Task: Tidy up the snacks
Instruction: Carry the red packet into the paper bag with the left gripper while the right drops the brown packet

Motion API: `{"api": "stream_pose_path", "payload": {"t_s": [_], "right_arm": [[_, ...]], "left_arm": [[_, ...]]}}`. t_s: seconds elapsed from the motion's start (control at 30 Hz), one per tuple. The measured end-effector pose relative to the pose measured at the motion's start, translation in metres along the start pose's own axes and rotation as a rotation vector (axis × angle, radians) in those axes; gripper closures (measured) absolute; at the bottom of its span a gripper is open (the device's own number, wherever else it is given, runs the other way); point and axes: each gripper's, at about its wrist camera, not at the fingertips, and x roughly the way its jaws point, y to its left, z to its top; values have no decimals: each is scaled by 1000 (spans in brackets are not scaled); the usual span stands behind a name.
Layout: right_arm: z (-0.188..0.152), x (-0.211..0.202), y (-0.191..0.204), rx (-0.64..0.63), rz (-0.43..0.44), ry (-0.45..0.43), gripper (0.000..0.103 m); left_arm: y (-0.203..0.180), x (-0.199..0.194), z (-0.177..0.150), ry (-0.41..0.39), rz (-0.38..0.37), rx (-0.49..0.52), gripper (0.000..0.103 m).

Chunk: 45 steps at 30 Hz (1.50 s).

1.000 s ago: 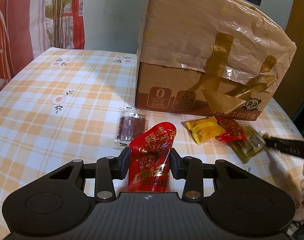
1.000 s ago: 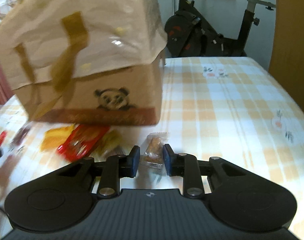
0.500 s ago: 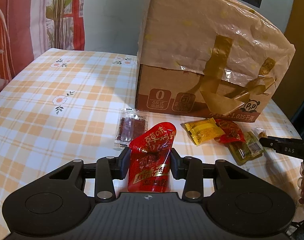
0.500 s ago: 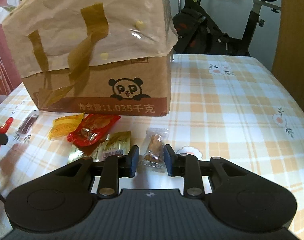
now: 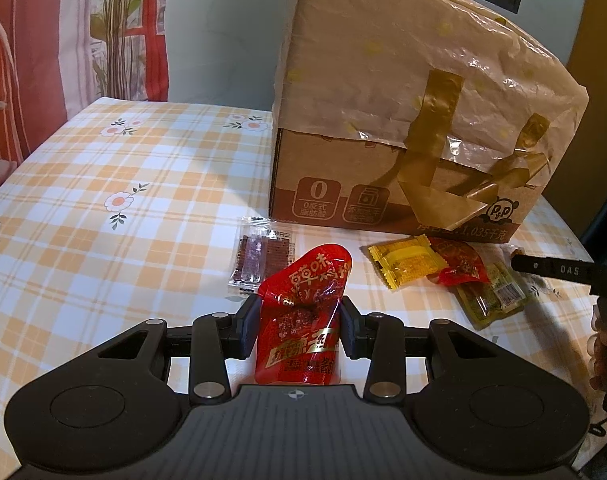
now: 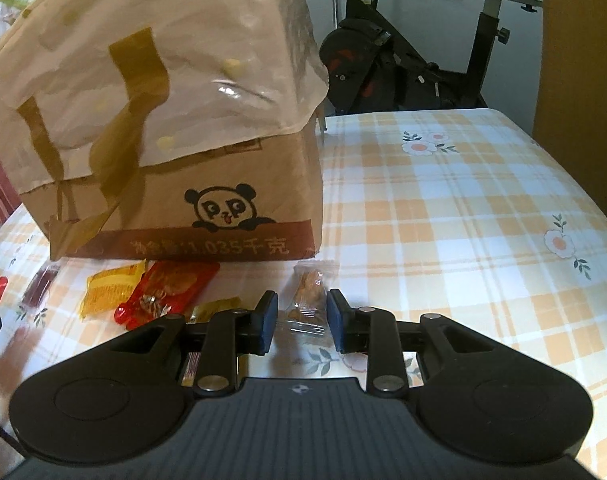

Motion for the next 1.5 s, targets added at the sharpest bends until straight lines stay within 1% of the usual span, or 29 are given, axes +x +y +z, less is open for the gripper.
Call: {"api": "stream_pose_path", "payload": {"t_s": [0.07, 0.17, 0.33, 0.37, 0.43, 0.5, 0.57, 0.67, 0.73, 0.8, 1.03, 1.1, 1.17, 1.27, 1.37, 1.43, 1.5], "right_arm": [[2, 1, -1, 15, -3, 1, 71], [5, 3, 0, 25, -18, -3, 61], [5, 6, 0, -3, -20, -16, 60], [4, 6, 0, -9, -22, -20, 63], [2, 5, 0, -21, -48, -27, 83], [-1, 2, 0, -40, -45, -32, 83], [-4, -7, 4, -64, -26, -58, 83], [-3, -29, 5, -47, 15, -111, 83], [2, -46, 5, -25, 42, -151, 83], [10, -64, 5, -18, 70, -204, 83], [51, -120, 14, -56, 126, -401, 83], [65, -130, 20, -76, 144, -445, 83], [79, -134, 26, -103, 160, -479, 83], [100, -132, 37, -141, 175, -507, 83], [121, -119, 45, -177, 173, -524, 83], [131, -110, 49, -170, 168, -526, 83], [138, -95, 53, -167, 159, -513, 83]], "left_arm": [[0, 0, 0, 0, 2, 0, 61], [0, 0, 0, 1, 4, 1, 61], [0, 0, 0, 1, 4, 1, 61], [0, 0, 0, 1, 3, 2, 61], [0, -1, 1, 1, 2, 5, 61], [0, -1, 1, 1, -2, 6, 61], [0, -3, 4, -5, -2, 9, 61], [-3, -10, 12, -45, 4, 33, 61], [-6, -20, 22, -88, 1, 52, 61], [-8, -32, 37, -139, -22, 58, 61], [-30, -81, 96, -355, -85, 126, 60], [-38, -87, 116, -405, -92, 149, 60], [-47, -84, 136, -440, -91, 164, 60], [-58, -76, 163, -471, -87, 175, 60], [-70, -58, 187, -462, -81, 175, 60], [-76, -45, 197, -449, -69, 175, 60], [-82, -28, 202, -426, -26, 192, 60]]}}
